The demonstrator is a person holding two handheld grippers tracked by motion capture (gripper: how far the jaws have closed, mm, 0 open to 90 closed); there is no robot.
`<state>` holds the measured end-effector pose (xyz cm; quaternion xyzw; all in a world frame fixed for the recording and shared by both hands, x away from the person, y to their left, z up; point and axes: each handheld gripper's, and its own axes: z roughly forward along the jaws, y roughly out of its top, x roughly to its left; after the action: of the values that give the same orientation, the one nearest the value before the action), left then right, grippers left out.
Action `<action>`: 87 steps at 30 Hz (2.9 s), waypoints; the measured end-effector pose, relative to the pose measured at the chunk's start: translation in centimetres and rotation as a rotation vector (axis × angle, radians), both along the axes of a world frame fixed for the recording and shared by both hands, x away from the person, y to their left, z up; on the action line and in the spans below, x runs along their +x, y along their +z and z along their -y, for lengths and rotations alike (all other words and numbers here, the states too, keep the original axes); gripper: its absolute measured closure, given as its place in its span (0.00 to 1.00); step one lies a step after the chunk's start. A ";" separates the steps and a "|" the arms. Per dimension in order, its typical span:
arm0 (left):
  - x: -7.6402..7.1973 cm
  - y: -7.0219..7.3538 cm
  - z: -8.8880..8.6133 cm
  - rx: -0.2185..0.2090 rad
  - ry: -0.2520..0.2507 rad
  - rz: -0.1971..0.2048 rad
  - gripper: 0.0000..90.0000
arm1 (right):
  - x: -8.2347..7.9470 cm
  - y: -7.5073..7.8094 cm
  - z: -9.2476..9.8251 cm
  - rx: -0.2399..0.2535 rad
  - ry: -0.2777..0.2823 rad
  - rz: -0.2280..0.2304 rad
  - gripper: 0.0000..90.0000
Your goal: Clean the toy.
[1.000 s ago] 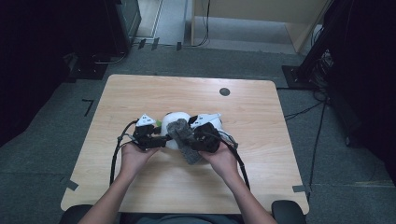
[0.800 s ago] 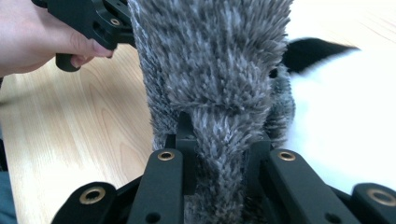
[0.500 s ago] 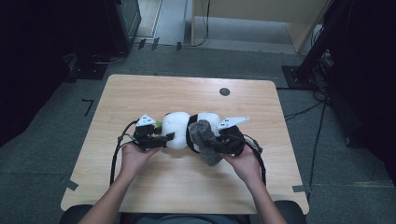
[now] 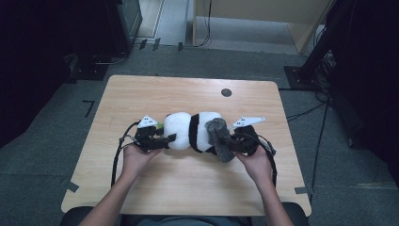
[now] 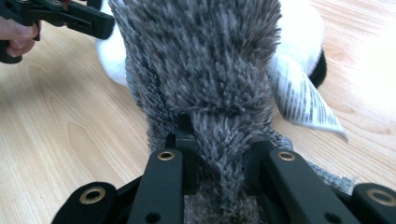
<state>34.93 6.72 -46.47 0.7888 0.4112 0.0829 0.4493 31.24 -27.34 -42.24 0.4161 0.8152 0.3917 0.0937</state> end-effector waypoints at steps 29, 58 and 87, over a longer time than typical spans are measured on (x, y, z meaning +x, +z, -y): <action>0.1 0.1 -0.3 -0.033 0.008 -0.033 0.49 | -2.0 0.8 -10.4 -0.099 0.363 0.009 0.85; 0.1 0.2 -0.2 0.005 0.015 -0.018 0.51 | 0.1 -3.1 -12.4 -0.091 0.261 0.059 0.84; 0.3 0.2 -0.1 0.010 0.007 -0.021 0.51 | -4.7 -2.5 -1.6 -0.015 -0.065 0.171 0.84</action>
<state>35.23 6.83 -46.25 0.7903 0.4184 0.0781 0.4408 26.56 -25.72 -44.74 0.4068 0.7931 0.4166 0.1788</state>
